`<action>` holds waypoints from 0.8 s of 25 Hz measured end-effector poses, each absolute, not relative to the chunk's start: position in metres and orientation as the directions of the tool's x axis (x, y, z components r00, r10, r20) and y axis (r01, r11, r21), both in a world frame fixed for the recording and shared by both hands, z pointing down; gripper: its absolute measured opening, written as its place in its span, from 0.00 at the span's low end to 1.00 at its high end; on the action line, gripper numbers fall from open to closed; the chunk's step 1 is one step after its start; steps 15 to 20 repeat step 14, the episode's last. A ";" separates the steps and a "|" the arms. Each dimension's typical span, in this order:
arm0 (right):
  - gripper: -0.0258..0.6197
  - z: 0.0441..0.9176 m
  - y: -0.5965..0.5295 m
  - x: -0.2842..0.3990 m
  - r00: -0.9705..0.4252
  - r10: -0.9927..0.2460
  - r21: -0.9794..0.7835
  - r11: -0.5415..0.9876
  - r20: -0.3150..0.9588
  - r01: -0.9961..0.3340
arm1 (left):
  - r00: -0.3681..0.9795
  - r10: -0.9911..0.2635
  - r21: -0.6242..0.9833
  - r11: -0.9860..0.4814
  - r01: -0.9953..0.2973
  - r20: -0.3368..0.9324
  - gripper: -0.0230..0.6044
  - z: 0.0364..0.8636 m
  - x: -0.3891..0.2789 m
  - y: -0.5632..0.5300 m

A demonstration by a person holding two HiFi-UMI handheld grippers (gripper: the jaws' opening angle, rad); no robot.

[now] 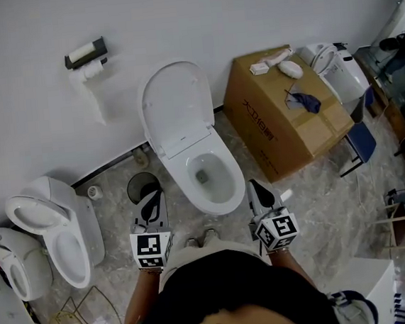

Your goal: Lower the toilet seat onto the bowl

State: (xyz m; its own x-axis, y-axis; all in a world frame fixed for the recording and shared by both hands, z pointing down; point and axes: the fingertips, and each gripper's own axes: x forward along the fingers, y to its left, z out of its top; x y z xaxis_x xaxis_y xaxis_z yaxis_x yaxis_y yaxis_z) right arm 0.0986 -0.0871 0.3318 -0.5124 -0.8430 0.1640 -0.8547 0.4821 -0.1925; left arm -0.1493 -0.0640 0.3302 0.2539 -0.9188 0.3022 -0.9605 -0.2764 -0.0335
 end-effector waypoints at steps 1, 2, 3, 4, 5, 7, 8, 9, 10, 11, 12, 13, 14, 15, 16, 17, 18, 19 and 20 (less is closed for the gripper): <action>0.05 0.332 -0.086 0.099 -0.512 -0.843 -0.188 0.483 0.164 -0.856 | 0.254 -0.920 -0.030 -0.275 -0.961 0.299 0.04 0.330 -0.149 -0.064; 0.05 0.332 -0.086 0.099 -0.511 -0.844 -0.182 0.484 0.164 -0.856 | 0.253 -0.921 -0.029 -0.273 -0.961 0.295 0.04 0.329 -0.148 -0.064; 0.05 0.332 -0.086 0.098 -0.511 -0.844 -0.177 0.485 0.163 -0.856 | 0.253 -0.923 -0.030 -0.273 -0.962 0.292 0.04 0.329 -0.148 -0.064; 0.05 0.332 -0.086 0.098 -0.511 -0.844 -0.174 0.486 0.162 -0.857 | 0.253 -0.923 -0.030 -0.273 -0.962 0.289 0.04 0.330 -0.148 -0.064; 0.05 0.332 -0.086 0.098 -0.510 -0.845 -0.173 0.485 0.160 -0.857 | 0.253 -0.923 -0.031 -0.273 -0.961 0.288 0.04 0.330 -0.148 -0.064; 0.05 0.332 -0.086 0.099 -0.506 -0.848 -0.175 0.480 0.159 -0.860 | 0.254 -0.924 -0.026 -0.272 -0.962 0.286 0.04 0.330 -0.148 -0.064; 0.05 0.332 -0.087 0.099 -0.504 -0.849 -0.175 0.478 0.160 -0.861 | 0.253 -0.925 -0.021 -0.270 -0.963 0.284 0.04 0.330 -0.148 -0.064; 0.05 0.332 -0.087 0.100 -0.502 -0.850 -0.174 0.476 0.160 -0.862 | 0.252 -0.926 -0.016 -0.267 -0.964 0.281 0.04 0.330 -0.149 -0.064; 0.05 0.332 -0.087 0.100 -0.501 -0.851 -0.173 0.475 0.160 -0.863 | 0.251 -0.928 -0.011 -0.264 -0.964 0.276 0.04 0.329 -0.149 -0.064; 0.05 0.332 -0.088 0.101 -0.500 -0.851 -0.172 0.475 0.159 -0.863 | 0.250 -0.930 -0.007 -0.261 -0.965 0.269 0.04 0.328 -0.150 -0.064; 0.05 0.331 -0.088 0.101 -0.499 -0.852 -0.171 0.474 0.157 -0.864 | 0.248 -0.933 -0.002 -0.257 -0.966 0.260 0.04 0.327 -0.151 -0.064; 0.05 0.331 -0.087 0.101 -0.498 -0.853 -0.170 0.474 0.155 -0.864 | 0.246 -0.937 0.003 -0.253 -0.967 0.248 0.04 0.326 -0.153 -0.063; 0.05 0.330 -0.087 0.101 -0.497 -0.854 -0.169 0.473 0.153 -0.865 | 0.245 -0.941 0.009 -0.250 -0.968 0.235 0.04 0.324 -0.154 -0.063; 0.05 0.330 -0.087 0.101 -0.497 -0.854 -0.169 0.473 0.153 -0.865 | 0.245 -0.941 0.009 -0.250 -0.968 0.235 0.04 0.324 -0.154 -0.063; 0.05 0.330 -0.087 0.101 -0.497 -0.854 -0.169 0.473 0.153 -0.865 | 0.245 -0.941 0.009 -0.250 -0.968 0.235 0.04 0.324 -0.154 -0.063; 0.05 0.330 -0.087 0.101 -0.497 -0.854 -0.169 0.473 0.153 -0.865 | 0.245 -0.941 0.009 -0.250 -0.968 0.235 0.04 0.324 -0.154 -0.063; 0.05 0.330 -0.087 0.101 -0.497 -0.854 -0.169 0.473 0.153 -0.865 | 0.245 -0.941 0.009 -0.250 -0.968 0.235 0.04 0.324 -0.154 -0.063; 0.05 0.330 -0.087 0.101 -0.497 -0.854 -0.169 0.473 0.153 -0.865 | 0.245 -0.941 0.009 -0.250 -0.968 0.235 0.04 0.324 -0.154 -0.063; 0.05 0.330 -0.087 0.101 -0.497 -0.854 -0.169 0.473 0.153 -0.865 | 0.245 -0.941 0.009 -0.250 -0.968 0.235 0.04 0.324 -0.154 -0.063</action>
